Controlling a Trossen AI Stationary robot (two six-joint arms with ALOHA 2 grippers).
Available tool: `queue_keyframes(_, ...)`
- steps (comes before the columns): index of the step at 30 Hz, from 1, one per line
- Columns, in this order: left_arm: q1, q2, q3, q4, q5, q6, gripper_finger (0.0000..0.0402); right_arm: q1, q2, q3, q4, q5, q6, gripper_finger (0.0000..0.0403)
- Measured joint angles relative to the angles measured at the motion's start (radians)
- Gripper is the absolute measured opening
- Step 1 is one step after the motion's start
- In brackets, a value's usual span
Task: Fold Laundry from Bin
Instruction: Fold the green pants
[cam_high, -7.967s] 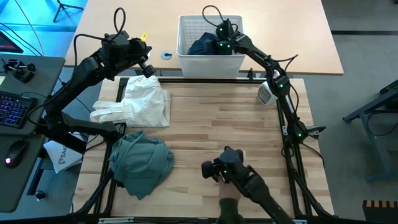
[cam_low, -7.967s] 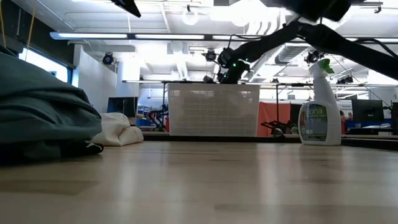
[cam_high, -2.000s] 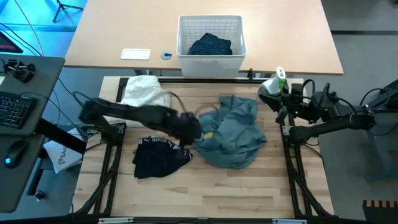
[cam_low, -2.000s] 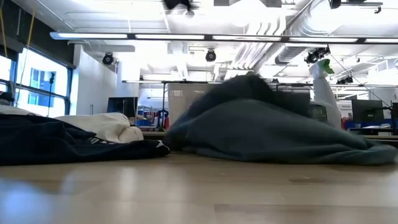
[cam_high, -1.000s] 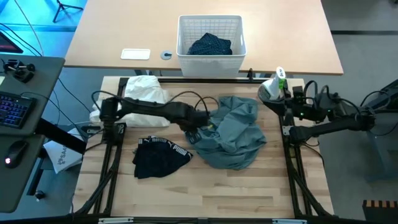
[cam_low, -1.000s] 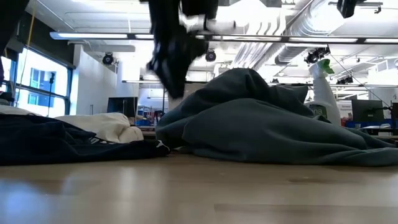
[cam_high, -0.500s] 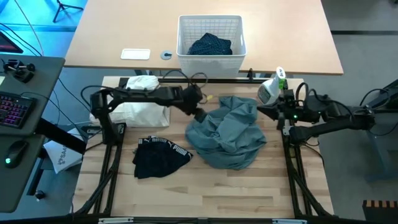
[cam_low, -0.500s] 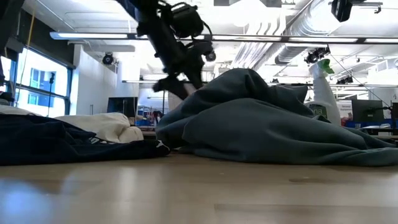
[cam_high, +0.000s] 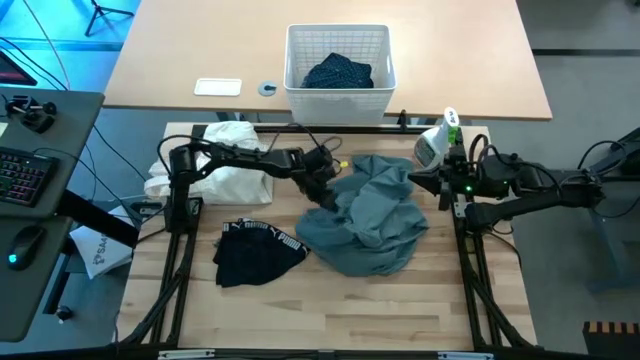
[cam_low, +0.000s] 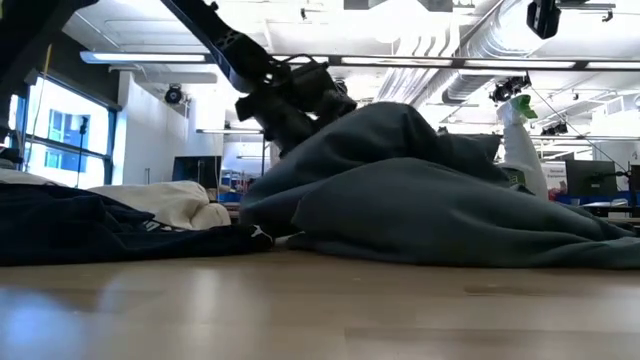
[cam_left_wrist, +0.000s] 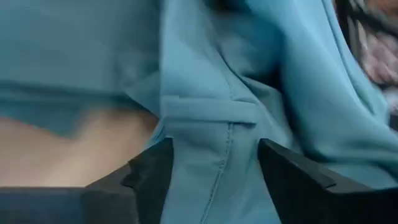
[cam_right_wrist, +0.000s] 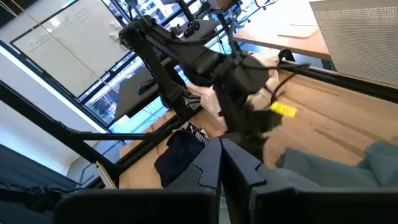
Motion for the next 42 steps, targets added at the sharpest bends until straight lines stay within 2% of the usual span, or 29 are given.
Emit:
queue_keyframes(3, -0.04, 0.005, 0.0, 0.002, 0.061, 0.042, 0.0171, 0.0, 0.006, 0.0, 0.0, 0.0, -0.001, 0.0005)
queue_keyframes(8, -0.079, -0.008, 0.0, 0.004, 0.07, 0.117, 0.0031, 0.0, 0.016, 0.0, 0.001, 0.054, -0.005, 0.0005)
queue_keyframes(9, -0.081, -0.019, 0.004, 0.004, 0.069, 0.114, 0.0017, 0.0, 0.016, 0.0, 0.001, 0.069, -0.003, 0.0005)
queue_keyframes(12, -0.078, -0.076, 0.046, -0.019, 0.034, 0.129, 0.0012, 0.0, 0.017, 0.0, 0.009, 0.083, -0.006, 0.0005)
queue_keyframes(16, -0.072, -0.21, 0.179, -0.079, -0.096, 0.227, 0.0004, 0.0, 0.015, 0.0, 0.043, 0.083, -0.008, 0.0005)
queue_keyframes(23, -0.114, -0.398, 0.545, -0.117, -0.35, 0.643, 0.0001, 0.0, 0.018, 0.0, 0.155, 0.083, -0.071, 0.0005)
queue_keyframes(27, -0.185, -0.409, 0.752, -0.115, -0.369, 0.91, 0.0001, 0.0, 0.017, 0.0, 0.251, 0.087, -0.144, 0.0005)
queue_keyframes(29, -0.222, -0.399, 0.791, -0.12, -0.369, 0.982, 0.0001, 0.0, 0.017, 0.0, 0.281, 0.091, -0.174, 0.0005)
queue_keyframes(32, -0.26, -0.38, 0.774, -0.228, -0.397, 0.985, 0.0001, 0.0, 0.017, 0.0, 0.296, 0.092, -0.191, 0.0005)
queue_keyframes(35, -0.293, -0.341, 0.716, -0.421, -0.473, 0.876, 0.0003, 0.0, 0.017, 0.0, 0.276, 0.091, -0.184, 0.0005)
queue_keyframes(39, -0.332, -0.279, 0.566, -0.67, -0.547, 0.733, 0.0014, 0.0, 0.017, 0.0, 0.243, 0.083, -0.162, 0.0005)
queue_keyframes(42, -0.363, -0.237, 0.399, -0.751, -0.508, 0.672, 0.0033, 0.0, 0.017, 0.0, 0.224, 0.083, -0.159, 0.0005)
